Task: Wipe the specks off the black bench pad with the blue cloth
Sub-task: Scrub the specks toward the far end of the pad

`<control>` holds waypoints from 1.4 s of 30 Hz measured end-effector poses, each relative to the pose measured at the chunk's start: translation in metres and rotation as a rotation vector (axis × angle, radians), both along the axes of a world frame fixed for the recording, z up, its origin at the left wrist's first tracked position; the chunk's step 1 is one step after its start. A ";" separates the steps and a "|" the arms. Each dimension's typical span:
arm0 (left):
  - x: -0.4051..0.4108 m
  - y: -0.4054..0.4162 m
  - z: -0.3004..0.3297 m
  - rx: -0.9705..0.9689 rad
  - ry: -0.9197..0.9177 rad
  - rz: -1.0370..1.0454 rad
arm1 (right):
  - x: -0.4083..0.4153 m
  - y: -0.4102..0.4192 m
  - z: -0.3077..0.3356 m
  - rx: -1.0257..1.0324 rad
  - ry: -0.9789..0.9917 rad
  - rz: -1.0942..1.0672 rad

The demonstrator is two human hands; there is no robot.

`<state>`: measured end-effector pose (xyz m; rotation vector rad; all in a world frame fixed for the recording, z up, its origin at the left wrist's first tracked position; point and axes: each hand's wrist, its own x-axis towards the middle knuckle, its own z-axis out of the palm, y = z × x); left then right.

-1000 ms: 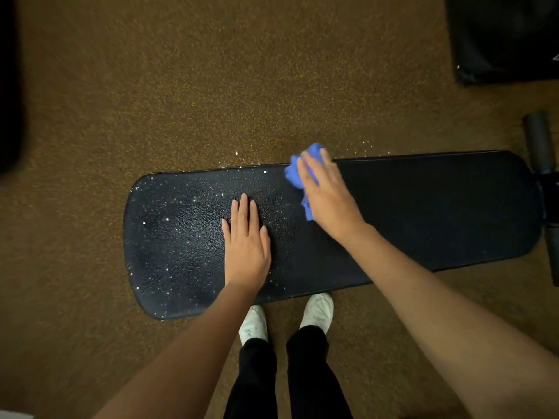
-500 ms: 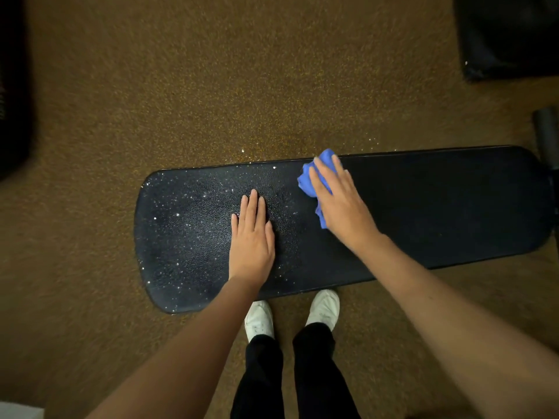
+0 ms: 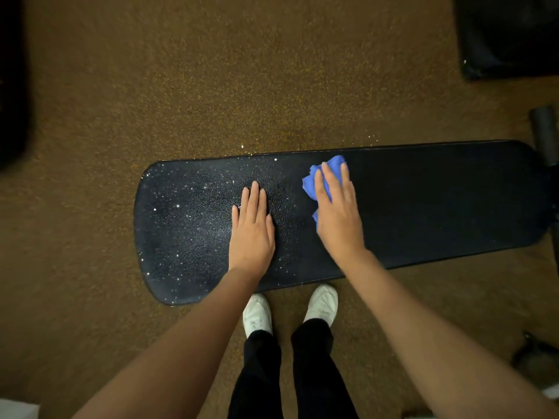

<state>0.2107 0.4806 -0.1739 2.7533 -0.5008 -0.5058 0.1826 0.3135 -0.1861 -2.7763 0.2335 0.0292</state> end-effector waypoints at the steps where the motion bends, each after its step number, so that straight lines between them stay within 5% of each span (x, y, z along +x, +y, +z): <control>1: 0.000 0.000 0.000 -0.004 0.004 0.003 | -0.004 0.011 0.000 0.012 0.010 -0.013; 7: -0.002 0.002 0.004 -0.063 0.022 0.015 | -0.031 -0.018 -0.002 -0.057 -0.041 0.523; 13: -0.017 0.010 0.007 -0.039 0.031 -0.016 | -0.025 0.016 0.001 0.011 0.003 0.025; 20: -0.019 0.017 0.012 -0.046 0.053 -0.044 | -0.064 0.013 0.001 0.000 -0.077 0.397; 26: -0.019 0.025 0.008 -0.033 0.045 -0.106 | -0.046 0.033 0.000 0.057 -0.062 -0.032; 33: -0.019 0.025 0.010 -0.028 0.067 -0.109 | -0.082 0.015 -0.003 -0.020 -0.048 0.504; 39: -0.017 0.033 0.009 0.007 0.044 -0.182 | -0.068 0.032 0.006 0.037 -0.044 -0.090; 42: -0.017 0.035 0.006 0.023 0.032 -0.203 | -0.075 0.069 0.006 0.062 -0.016 -0.128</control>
